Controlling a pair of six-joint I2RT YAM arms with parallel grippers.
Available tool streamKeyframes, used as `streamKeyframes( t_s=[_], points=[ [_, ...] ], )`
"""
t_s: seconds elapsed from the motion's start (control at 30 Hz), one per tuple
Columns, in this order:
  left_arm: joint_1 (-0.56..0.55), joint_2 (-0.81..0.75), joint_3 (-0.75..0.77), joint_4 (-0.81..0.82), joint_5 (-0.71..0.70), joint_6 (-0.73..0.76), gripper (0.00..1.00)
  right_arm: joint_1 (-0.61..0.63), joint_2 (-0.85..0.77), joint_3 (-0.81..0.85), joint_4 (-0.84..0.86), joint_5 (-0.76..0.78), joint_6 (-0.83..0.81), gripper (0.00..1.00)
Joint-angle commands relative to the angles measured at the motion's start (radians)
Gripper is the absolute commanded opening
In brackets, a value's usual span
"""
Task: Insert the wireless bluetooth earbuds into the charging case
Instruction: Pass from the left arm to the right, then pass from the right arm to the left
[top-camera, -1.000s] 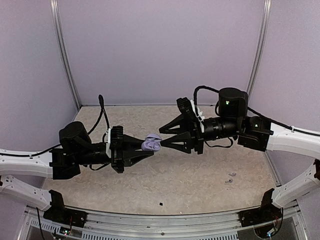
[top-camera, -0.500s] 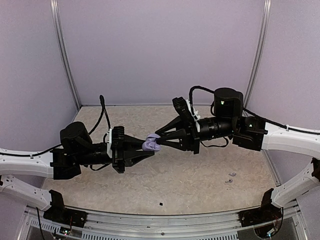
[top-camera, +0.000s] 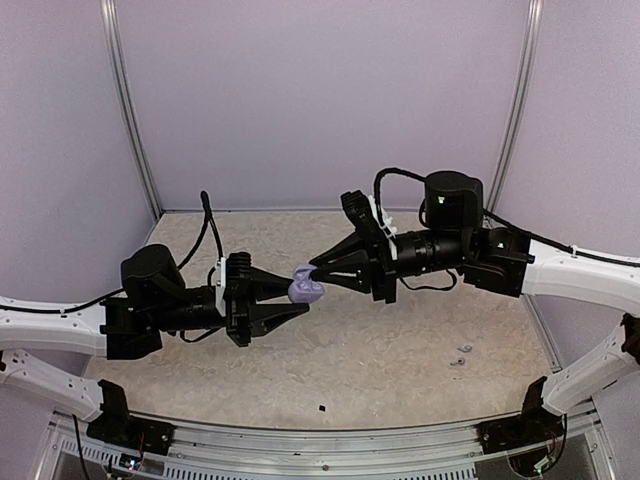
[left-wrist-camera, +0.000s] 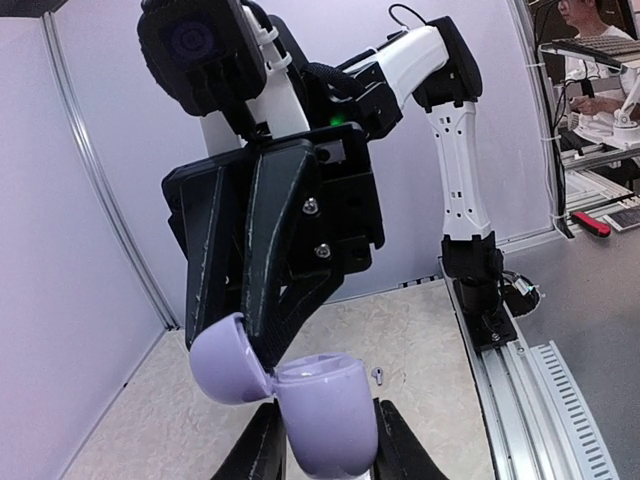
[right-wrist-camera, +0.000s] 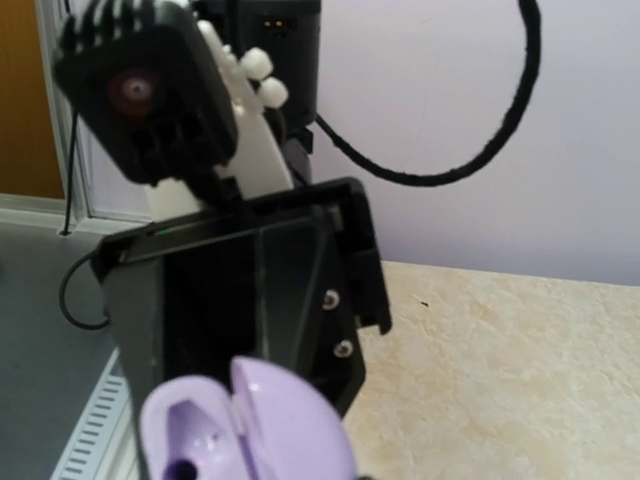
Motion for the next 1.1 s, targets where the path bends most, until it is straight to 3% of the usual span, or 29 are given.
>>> streamKeyframes(
  t_s=[0.0,0.33,0.73,1.07],
  points=[
    [-0.004,-0.011,0.005,-0.040,-0.022,0.006,0.33,0.000,-0.003,0.045,-0.052,0.028,-0.040,0.04],
    [-0.017,0.021,0.048,-0.113,-0.051,0.016,0.38,0.006,0.003,0.084,-0.154,0.099,-0.079,0.04],
    [-0.029,0.055,0.065,-0.081,-0.212,-0.023,0.46,0.021,0.018,0.108,-0.231,0.228,-0.084,0.03],
    [-0.027,0.037,0.023,-0.066,-0.241,-0.054,0.50,0.022,0.003,0.094,-0.227,0.342,-0.082,0.00]
  ],
)
